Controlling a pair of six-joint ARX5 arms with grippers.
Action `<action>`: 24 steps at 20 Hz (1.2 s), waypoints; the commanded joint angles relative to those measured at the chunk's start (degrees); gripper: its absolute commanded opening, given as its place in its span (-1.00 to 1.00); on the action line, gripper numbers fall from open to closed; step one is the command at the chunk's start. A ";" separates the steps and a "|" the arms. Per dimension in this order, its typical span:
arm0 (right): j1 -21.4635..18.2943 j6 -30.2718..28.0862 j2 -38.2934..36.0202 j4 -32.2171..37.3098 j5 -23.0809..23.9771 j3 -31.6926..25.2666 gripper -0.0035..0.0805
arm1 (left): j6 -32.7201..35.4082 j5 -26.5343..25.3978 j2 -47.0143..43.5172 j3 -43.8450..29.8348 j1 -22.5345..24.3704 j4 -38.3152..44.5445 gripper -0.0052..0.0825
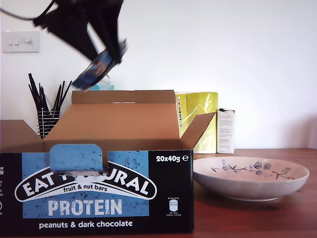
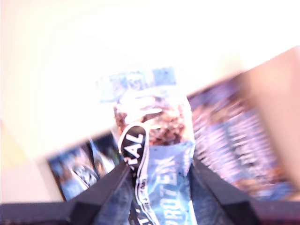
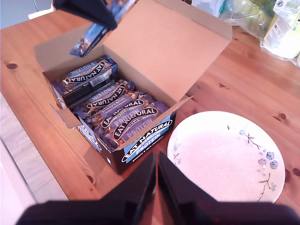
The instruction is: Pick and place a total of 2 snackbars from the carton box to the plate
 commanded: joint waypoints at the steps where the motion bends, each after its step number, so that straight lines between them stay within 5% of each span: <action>1: -0.09 -0.31 -2.36 0.11 1.01 -0.31 -0.95 | 1.29 -0.24 -1.97 -4.81 -1.49 5.35 -0.56; 8: -2.54 2.32 -15.17 -7.82 4.26 -0.31 -0.95 | 8.31 1.90 -4.26 -11.06 -8.50 31.47 -0.56; 16: -2.54 5.29 -19.56 -10.34 5.57 -0.31 -0.95 | 8.48 5.27 8.48 -10.47 -11.89 58.42 -0.56; 21: -2.49 5.29 -19.54 -9.31 5.51 -0.31 -0.95 | 8.50 6.40 21.57 -1.99 -14.21 60.72 -0.56; 24: -2.49 5.27 -19.54 -8.02 5.33 -0.31 -0.95 | 8.55 7.08 30.34 8.04 -14.95 53.27 -0.56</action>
